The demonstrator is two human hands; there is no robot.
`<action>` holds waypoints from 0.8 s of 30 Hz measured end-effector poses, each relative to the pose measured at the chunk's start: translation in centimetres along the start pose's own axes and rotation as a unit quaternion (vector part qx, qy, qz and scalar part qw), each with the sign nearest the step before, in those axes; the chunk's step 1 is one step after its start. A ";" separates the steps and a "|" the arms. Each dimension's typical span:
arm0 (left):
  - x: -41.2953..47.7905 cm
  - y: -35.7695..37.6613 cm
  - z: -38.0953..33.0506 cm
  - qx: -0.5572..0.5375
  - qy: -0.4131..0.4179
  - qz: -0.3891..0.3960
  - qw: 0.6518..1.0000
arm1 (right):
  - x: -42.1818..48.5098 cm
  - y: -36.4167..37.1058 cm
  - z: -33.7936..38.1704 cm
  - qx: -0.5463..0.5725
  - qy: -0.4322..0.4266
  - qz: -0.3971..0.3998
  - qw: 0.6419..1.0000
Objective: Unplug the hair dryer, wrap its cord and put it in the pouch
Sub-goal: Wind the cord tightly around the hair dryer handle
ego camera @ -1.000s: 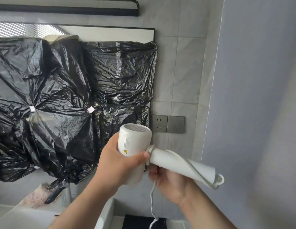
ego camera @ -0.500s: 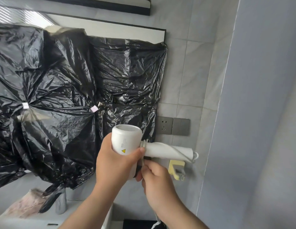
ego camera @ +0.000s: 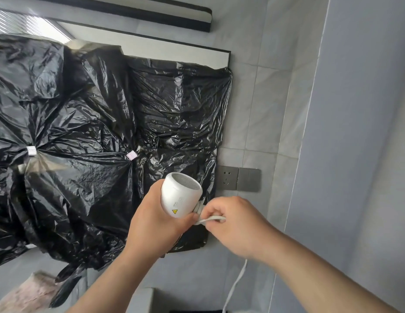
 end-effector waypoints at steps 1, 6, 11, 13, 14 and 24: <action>0.2 0.0 -0.1 0.002 0.004 0.017 1.000 | 0.3 -0.4 0.1 -0.003 -0.004 0.003 1.000; 0.7 -0.2 -0.6 0.007 0.022 0.069 0.997 | 1.3 -2.1 -0.3 -0.035 -0.013 -0.024 0.999; 1.3 -0.8 -1.0 -0.012 0.042 0.087 0.995 | 1.6 -1.3 -0.9 0.045 -0.001 0.038 0.998; 1.3 -0.7 -1.2 -0.002 0.050 0.096 0.994 | 1.6 -1.2 -1.0 0.074 0.004 0.045 0.996; 1.2 -0.7 -1.3 0.003 0.054 0.102 0.993 | 1.6 -1.2 -1.1 0.084 0.009 0.038 0.996; 1.0 -0.7 -3.3 0.085 0.094 0.106 0.986 | 1.1 -1.9 -1.4 0.135 0.034 0.002 0.990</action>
Point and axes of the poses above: each hand's wrist, its own x-axis towards the middle knuckle, its own y-axis out of the palm, z = x × y, the point moved 7 cm from there along x, towards the middle knuckle, and after that the axes turned 8 degrees about -y, right-handed, at the moved point
